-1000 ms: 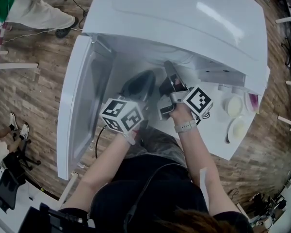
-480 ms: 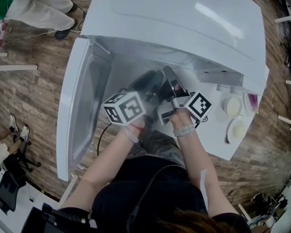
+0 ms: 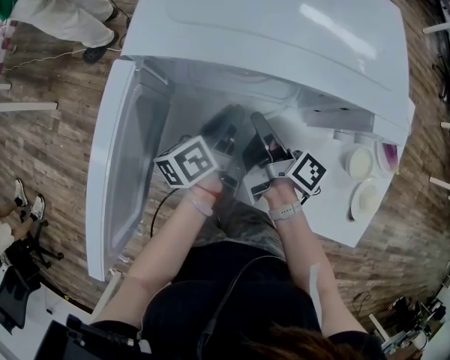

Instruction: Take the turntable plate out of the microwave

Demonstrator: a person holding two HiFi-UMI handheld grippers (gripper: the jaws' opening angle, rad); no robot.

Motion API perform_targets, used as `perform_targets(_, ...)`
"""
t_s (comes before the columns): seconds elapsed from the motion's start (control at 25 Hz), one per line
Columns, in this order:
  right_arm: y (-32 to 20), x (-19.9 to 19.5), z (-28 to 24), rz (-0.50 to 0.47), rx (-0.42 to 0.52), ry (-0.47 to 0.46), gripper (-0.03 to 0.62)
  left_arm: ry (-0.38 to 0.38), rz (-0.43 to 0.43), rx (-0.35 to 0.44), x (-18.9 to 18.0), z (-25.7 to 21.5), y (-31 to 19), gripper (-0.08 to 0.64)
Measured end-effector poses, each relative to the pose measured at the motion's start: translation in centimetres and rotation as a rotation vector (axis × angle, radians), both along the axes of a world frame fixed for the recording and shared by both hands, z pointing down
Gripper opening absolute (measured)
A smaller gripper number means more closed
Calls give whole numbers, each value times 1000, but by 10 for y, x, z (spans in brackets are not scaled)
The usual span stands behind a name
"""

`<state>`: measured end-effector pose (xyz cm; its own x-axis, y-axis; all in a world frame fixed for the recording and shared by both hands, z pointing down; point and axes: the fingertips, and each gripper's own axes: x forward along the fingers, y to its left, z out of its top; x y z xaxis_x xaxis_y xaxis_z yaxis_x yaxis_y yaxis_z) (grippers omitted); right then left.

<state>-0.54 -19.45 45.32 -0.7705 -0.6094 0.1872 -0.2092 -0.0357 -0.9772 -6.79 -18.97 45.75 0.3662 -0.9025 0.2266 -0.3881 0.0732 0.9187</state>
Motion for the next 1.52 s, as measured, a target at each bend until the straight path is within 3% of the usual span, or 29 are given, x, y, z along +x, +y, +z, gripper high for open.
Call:
perform_targets(0.88, 40, 5, 4, -58, -30, -6, 54, 57, -40, 21, -7, 2, -9, 124)
perform_targets(0.96, 41, 5, 5, -60, -34, -5, 54, 59, -35, 18, -5, 3, -9, 86)
perform_targets(1.24, 38, 5, 2, -97, 30, 33, 55, 187, -68, 6, -6, 4, -9, 49)
perform_targets(1.28, 35, 7, 2, -95, 46, 53, 66, 189, -67, 7, -6, 4, -10, 49)
perform_targets(1.36, 24, 15, 4, -60, 56, 78, 155, 193, -67, 8, -5, 4, -10, 48)
perform_targets(1.52, -6, 30, 4, 34, 54, 100, 158, 190, -65, 5, -6, 3, -10, 48)
